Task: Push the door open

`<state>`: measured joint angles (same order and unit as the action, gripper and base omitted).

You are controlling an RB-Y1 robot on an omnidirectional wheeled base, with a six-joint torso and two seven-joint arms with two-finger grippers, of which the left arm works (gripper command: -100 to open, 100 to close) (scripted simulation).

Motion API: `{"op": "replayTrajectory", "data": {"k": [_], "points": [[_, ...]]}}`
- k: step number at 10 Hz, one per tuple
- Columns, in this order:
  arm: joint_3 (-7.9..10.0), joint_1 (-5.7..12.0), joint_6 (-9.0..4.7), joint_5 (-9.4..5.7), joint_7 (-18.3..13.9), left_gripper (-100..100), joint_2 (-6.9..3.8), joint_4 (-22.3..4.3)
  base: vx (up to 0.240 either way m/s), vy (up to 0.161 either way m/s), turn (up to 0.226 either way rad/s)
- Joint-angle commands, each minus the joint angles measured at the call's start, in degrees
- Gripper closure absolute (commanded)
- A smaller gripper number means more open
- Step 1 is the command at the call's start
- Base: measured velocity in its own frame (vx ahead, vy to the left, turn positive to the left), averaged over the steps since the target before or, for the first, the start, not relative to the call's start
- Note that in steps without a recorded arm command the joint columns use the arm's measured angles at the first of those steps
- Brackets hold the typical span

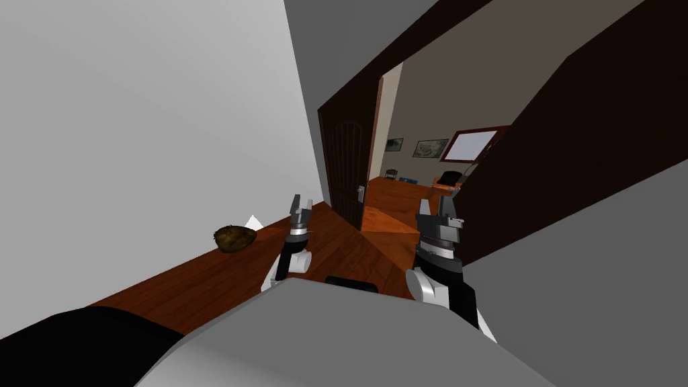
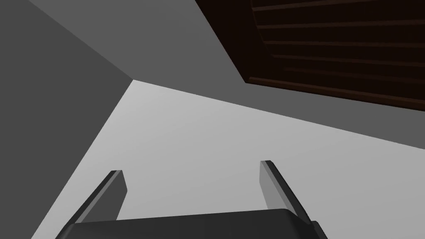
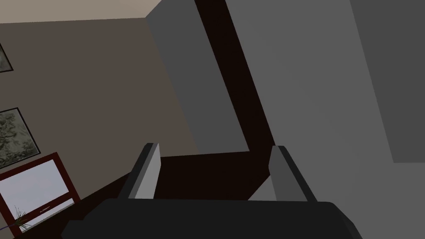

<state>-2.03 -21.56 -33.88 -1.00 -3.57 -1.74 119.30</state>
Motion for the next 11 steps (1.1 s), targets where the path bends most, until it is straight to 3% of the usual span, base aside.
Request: {"op": "replayTrajectory", "data": {"k": [1,11], "points": [[-0.5,1.22,0.44,0.04,-0.22,-100,-0.38,-2.2,0.098,0.034,-0.068],[-4.62,10.22,4.14,0.55,-1.59,-100,-2.14,-17.46,0.093,0.052,-0.089]]}}
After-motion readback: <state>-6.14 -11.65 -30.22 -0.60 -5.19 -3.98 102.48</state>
